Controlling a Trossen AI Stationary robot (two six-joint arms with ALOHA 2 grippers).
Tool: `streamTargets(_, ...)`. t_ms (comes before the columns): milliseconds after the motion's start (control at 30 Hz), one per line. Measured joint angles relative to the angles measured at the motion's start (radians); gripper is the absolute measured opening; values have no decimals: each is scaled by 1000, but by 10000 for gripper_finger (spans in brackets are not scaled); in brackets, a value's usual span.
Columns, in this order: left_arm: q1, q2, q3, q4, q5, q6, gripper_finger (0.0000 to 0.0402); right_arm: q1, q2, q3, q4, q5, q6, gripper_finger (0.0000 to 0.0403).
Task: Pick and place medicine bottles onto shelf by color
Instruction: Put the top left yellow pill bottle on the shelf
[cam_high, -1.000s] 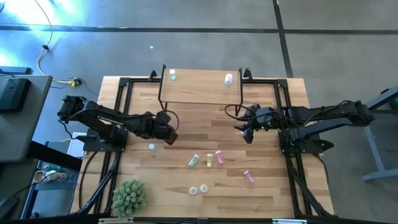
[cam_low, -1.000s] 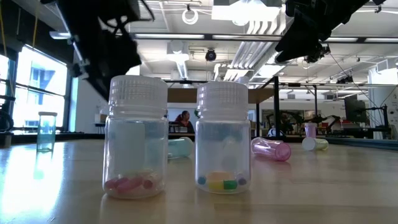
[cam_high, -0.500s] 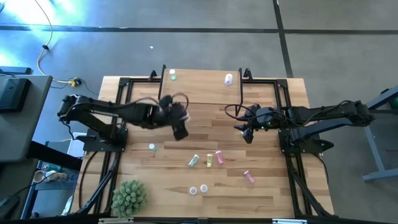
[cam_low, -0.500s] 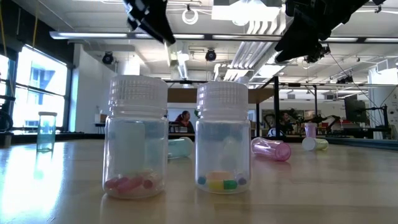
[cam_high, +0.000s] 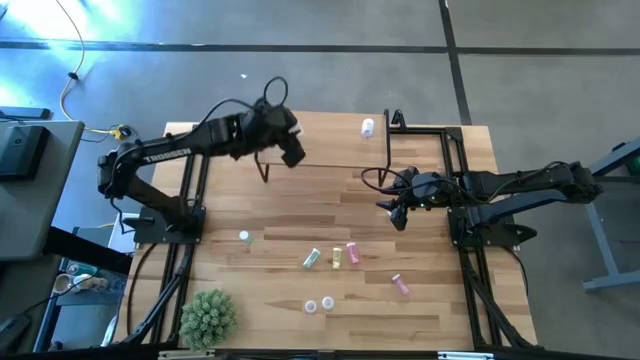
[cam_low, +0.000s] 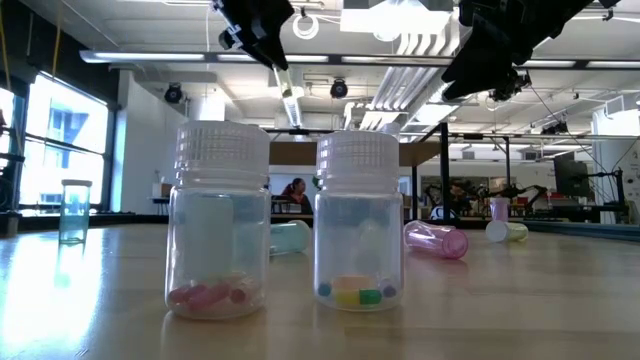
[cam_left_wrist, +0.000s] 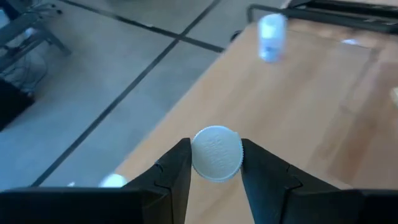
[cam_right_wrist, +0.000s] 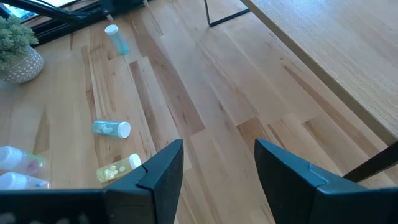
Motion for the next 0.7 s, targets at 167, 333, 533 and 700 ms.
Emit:
streamTargets(167,79,57,60,0,59,47,115,0,0,0,0,0,-1,188)
streamTargets(333,126,138,120,-23,119,52,115,0,0,0,0,0,-1,188)
streamTargets(533,136,211,149,-46,128,60,115,0,0,0,-1,0,-1,188)
streamTargets(700,136,261,155,-46,127,70,115,0,0,0,-5,0,-1,188)
